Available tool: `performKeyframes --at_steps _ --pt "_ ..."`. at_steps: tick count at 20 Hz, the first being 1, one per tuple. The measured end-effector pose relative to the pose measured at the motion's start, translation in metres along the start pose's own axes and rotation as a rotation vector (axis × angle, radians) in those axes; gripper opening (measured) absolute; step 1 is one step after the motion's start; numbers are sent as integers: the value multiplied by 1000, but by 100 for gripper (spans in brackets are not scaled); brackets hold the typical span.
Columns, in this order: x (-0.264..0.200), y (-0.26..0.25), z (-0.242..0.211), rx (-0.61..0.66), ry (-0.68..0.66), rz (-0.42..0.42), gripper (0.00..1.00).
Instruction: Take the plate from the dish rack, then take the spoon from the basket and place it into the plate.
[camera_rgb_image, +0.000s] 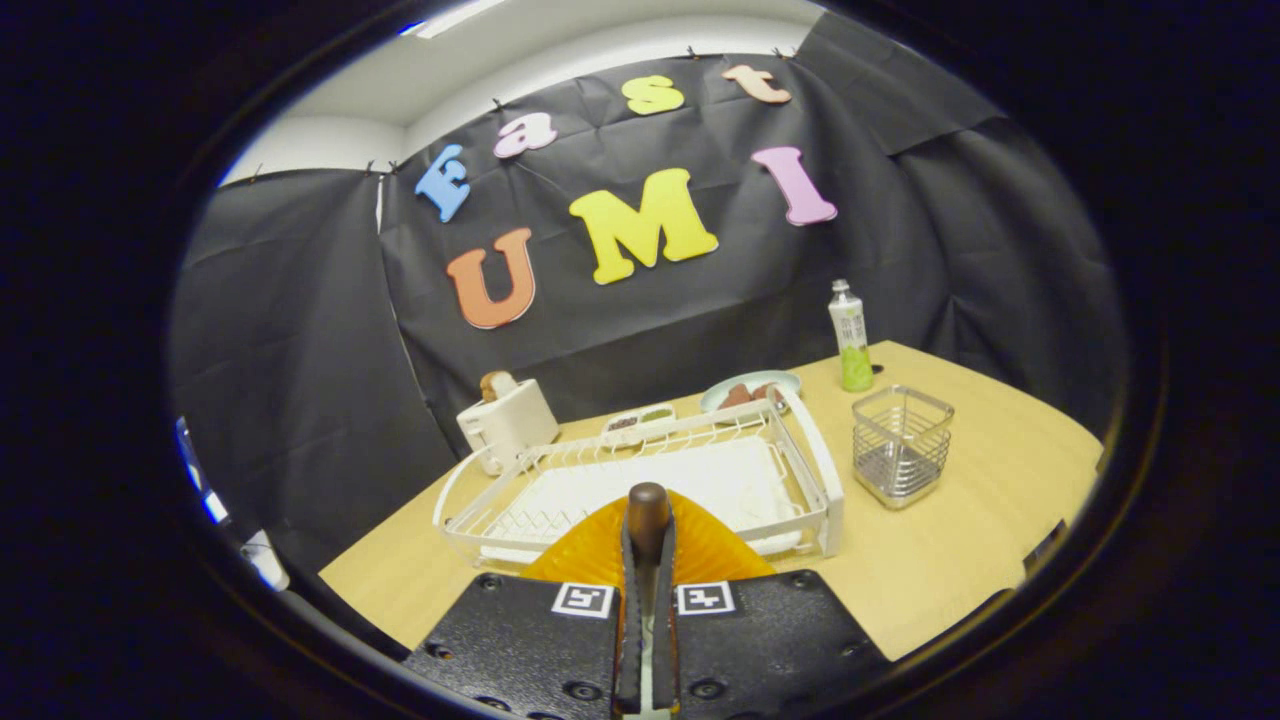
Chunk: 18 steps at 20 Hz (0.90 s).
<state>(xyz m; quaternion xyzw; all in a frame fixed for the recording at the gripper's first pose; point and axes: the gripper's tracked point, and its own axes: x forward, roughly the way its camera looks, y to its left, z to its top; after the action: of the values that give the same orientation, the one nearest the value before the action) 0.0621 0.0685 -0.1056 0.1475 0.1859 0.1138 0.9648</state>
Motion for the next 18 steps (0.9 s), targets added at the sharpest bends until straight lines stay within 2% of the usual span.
performKeyframes --at_steps 4,9,10,17,18 --pt "8 -3 -11 30 23 18 11" --pt "3 -13 -6 -5 7 7 22" --pt "3 -18 -2 -29 -7 -7 28" --pt "-7 -32 30 -138 -101 -71 93" --pt "-10 -32 35 -159 -115 -81 96"
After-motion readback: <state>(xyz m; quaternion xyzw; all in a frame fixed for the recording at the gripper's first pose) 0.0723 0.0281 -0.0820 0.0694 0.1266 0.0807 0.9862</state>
